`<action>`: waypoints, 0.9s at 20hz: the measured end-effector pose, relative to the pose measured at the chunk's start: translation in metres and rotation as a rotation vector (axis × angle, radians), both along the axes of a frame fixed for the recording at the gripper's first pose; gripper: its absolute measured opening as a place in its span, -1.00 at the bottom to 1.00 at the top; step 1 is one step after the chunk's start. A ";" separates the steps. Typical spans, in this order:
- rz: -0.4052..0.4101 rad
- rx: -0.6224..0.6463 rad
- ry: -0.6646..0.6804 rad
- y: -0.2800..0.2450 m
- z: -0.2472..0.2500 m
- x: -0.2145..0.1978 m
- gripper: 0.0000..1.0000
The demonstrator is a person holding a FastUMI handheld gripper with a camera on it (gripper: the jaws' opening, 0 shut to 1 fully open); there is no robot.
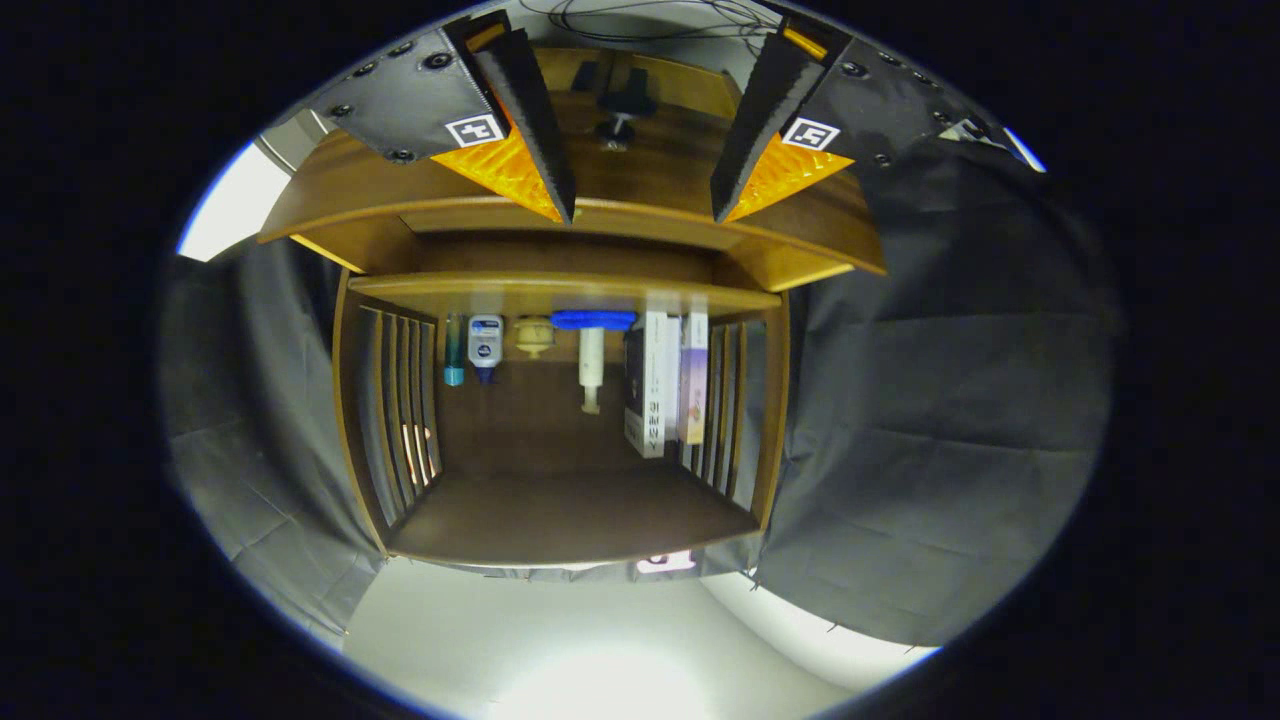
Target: Pull open the drawer, take out the items inside it, and place them on the countertop above the cabinet.
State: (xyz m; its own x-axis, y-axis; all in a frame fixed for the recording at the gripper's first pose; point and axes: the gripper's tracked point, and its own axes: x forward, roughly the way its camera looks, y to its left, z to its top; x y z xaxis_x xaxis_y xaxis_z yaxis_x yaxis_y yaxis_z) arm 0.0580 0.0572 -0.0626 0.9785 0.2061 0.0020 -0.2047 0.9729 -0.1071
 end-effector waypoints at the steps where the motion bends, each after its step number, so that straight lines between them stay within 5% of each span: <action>1: 0.006 0.017 0.006 0.001 0.012 0.004 0.72; 6: -0.004 -0.010 0.031 -0.010 0.053 0.042 0.83; 10: -0.017 -0.027 0.174 -0.012 0.053 0.074 0.88; 18: -0.052 -0.074 0.503 -0.028 -0.001 0.131 0.88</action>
